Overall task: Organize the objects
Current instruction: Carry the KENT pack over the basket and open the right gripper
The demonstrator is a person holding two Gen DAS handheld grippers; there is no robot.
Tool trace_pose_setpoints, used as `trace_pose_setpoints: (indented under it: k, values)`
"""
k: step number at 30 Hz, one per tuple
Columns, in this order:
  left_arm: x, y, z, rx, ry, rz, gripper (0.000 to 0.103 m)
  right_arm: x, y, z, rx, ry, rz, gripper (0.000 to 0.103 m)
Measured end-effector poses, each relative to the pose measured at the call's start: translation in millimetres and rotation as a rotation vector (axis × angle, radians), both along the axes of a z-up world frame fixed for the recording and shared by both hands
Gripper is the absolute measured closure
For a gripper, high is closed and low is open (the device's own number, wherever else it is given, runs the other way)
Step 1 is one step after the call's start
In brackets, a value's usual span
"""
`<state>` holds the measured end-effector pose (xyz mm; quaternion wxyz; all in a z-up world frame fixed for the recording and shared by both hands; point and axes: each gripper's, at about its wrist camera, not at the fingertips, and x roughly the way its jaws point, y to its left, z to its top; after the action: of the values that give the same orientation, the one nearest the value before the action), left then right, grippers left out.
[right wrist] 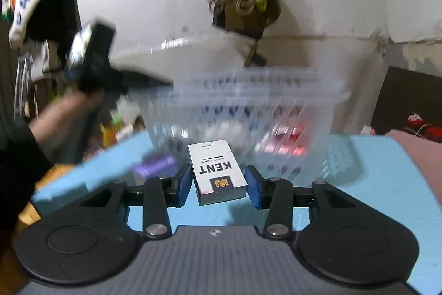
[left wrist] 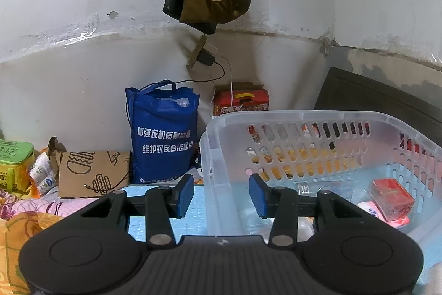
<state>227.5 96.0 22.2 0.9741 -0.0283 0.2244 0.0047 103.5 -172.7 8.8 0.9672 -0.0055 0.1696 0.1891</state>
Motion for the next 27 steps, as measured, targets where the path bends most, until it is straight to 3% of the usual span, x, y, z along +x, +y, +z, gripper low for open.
trace_pose_setpoints:
  k: [7, 13, 20, 27]
  values:
    - [2, 0, 0, -0.01, 0.004, -0.001, 0.054, -15, -15, 59, 0.026, -0.133, -0.035, 0.057]
    - [0, 2, -1, -0.014, 0.005, 0.0, 0.054, 46, -6, 94, -0.021, -0.114, -0.03, 0.057]
    - [1, 3, -1, -0.009, 0.008, 0.004, 0.054, 119, 26, 106, -0.128, -0.042, -0.04, 0.057]
    - [1, 6, -1, -0.014, 0.005, -0.003, 0.054, 146, 38, 100, -0.136, -0.013, -0.03, 0.057]
